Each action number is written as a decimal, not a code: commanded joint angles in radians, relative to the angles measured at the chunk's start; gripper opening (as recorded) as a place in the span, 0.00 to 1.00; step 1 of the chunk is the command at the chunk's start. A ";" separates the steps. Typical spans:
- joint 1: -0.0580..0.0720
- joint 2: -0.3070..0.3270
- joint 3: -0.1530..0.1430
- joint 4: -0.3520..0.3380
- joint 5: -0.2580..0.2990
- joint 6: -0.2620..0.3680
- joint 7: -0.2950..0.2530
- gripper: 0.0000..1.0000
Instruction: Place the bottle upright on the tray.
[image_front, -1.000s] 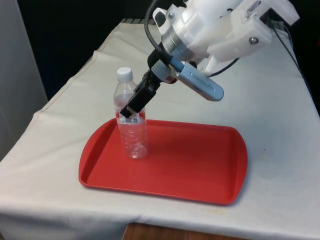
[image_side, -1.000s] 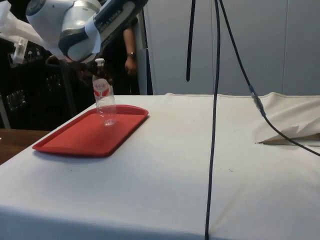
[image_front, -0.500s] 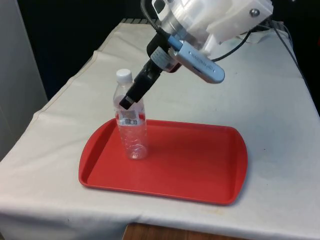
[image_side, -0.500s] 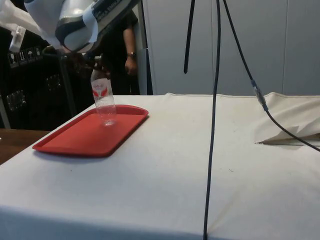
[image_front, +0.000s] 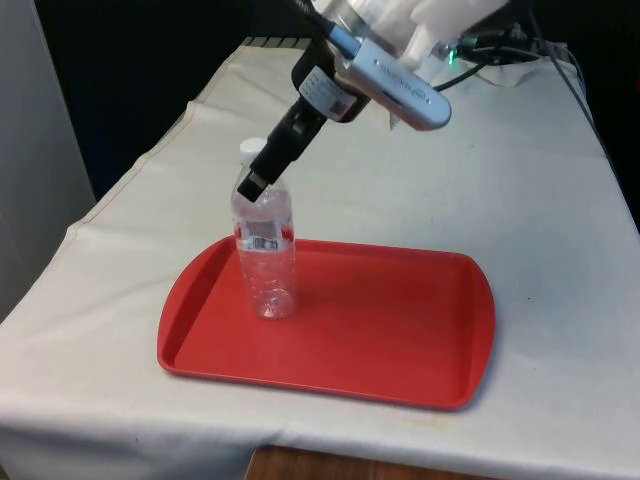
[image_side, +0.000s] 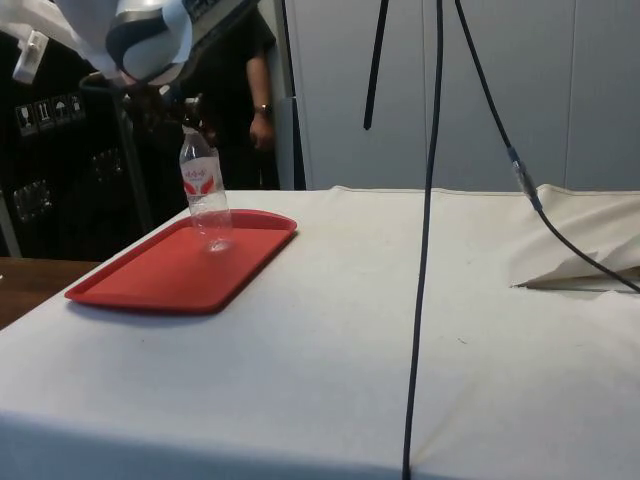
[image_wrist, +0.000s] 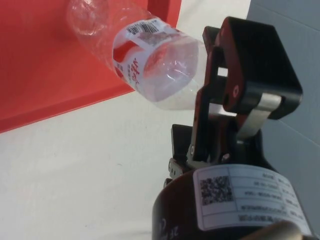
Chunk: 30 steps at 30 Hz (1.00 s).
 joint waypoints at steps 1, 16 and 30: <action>-0.004 -0.010 0.007 -0.005 0.012 0.009 0.001 1.00; -0.015 -0.036 0.018 -0.001 0.054 0.011 -0.001 1.00; -0.023 -0.059 0.027 -0.001 0.089 0.012 0.000 1.00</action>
